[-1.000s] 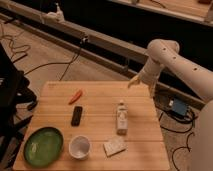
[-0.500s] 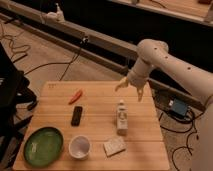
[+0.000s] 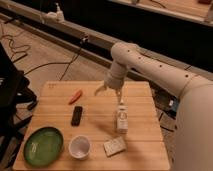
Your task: Place the eraser in the ceramic cup
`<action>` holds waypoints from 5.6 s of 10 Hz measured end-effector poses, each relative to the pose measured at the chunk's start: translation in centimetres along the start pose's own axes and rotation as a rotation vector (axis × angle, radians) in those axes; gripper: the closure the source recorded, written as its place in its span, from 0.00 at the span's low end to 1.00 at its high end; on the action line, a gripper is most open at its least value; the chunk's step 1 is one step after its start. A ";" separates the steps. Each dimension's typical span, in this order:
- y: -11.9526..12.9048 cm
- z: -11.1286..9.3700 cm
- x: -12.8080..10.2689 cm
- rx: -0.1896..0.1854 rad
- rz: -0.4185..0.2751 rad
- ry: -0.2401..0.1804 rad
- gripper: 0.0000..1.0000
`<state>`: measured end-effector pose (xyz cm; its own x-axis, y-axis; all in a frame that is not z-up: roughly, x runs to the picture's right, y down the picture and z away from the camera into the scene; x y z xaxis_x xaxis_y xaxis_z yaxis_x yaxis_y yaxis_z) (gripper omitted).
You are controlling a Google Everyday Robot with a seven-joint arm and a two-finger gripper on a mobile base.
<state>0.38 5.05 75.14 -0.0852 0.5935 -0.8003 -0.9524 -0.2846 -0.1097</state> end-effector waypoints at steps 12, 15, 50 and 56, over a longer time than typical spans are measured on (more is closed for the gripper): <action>5.2 4.8 -0.8 0.024 -0.032 0.093 0.23; 7.5 6.9 -3.5 -0.002 -0.058 0.141 0.23; 11.2 19.1 -6.8 0.041 -0.043 0.242 1.00; 10.5 7.4 -7.4 -0.081 -0.155 0.009 1.00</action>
<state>-11.13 3.24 84.28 0.0637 0.6282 -0.7755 -0.9270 -0.2505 -0.2791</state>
